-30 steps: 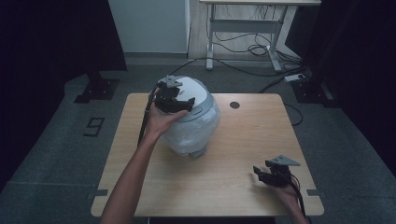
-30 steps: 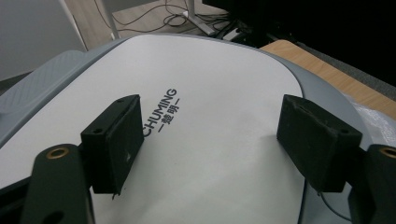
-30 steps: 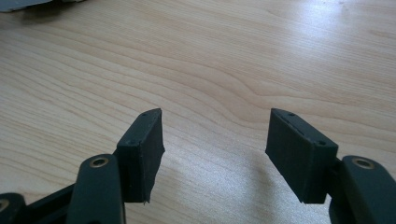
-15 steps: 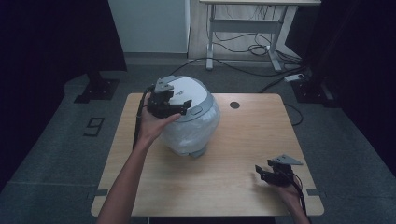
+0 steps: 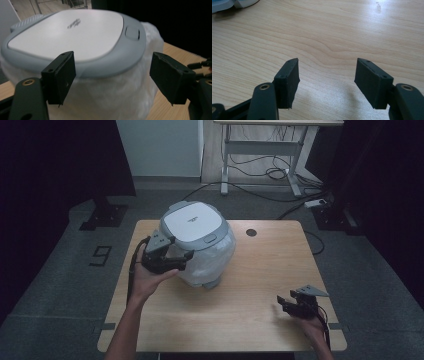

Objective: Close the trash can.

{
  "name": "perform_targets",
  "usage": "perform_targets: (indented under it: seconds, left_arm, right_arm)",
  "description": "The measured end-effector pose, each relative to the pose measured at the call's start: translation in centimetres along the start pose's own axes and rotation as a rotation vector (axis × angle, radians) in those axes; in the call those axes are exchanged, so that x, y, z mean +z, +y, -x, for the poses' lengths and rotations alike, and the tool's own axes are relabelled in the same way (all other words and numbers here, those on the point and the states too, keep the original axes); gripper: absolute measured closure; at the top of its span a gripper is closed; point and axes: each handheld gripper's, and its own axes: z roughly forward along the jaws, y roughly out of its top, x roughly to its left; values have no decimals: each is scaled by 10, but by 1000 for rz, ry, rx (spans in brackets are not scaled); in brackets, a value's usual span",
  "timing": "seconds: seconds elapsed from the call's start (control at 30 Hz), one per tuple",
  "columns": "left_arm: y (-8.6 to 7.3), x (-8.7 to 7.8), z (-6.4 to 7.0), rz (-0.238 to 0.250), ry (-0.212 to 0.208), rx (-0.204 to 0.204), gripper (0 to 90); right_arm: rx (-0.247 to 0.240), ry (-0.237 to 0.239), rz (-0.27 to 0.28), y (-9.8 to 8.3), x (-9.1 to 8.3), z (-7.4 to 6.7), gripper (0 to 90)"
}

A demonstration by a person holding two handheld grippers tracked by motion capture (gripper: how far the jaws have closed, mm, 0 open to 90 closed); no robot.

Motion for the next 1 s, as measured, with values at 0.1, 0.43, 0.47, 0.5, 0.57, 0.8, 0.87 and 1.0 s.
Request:
perform_targets:
  seconds: [0.1, 0.43, 0.47, 0.5, 0.57, 0.8, 0.87, 1.0]
  left_arm:
    - [-16, -5, 2, -4, 3, -2, 199]
    - [-82, -4, -2, -38, -1, -82, 174]
    - [-89, -3, -3, -42, -3, -93, 174]
    - [-96, -2, -4, -47, -1, -101, 174]
    - [-110, 3, -4, -72, 9, -106, 174]
    - [-150, 25, -2, -162, -3, -124, 175]
    - [-155, 29, -2, -176, -7, -130, 174]
    - [-158, 32, -1, -177, -8, -137, 175]
  right_arm:
    - [-1, 0, -1, 0, 0, 0, 354]
    - [-14, 1, -10, -1, 2, -3, 354]
    - [-14, 1, -12, -1, 3, -3, 354]
    - [-16, 1, -13, -1, 3, -3, 354]
    - [-16, 1, -16, -1, 4, -3, 354]
    - [-26, 1, -20, -1, 5, -4, 354]
    - [-30, -1, -21, -1, 5, -4, 354]
    - [-31, -2, -23, -1, 5, -4, 354]
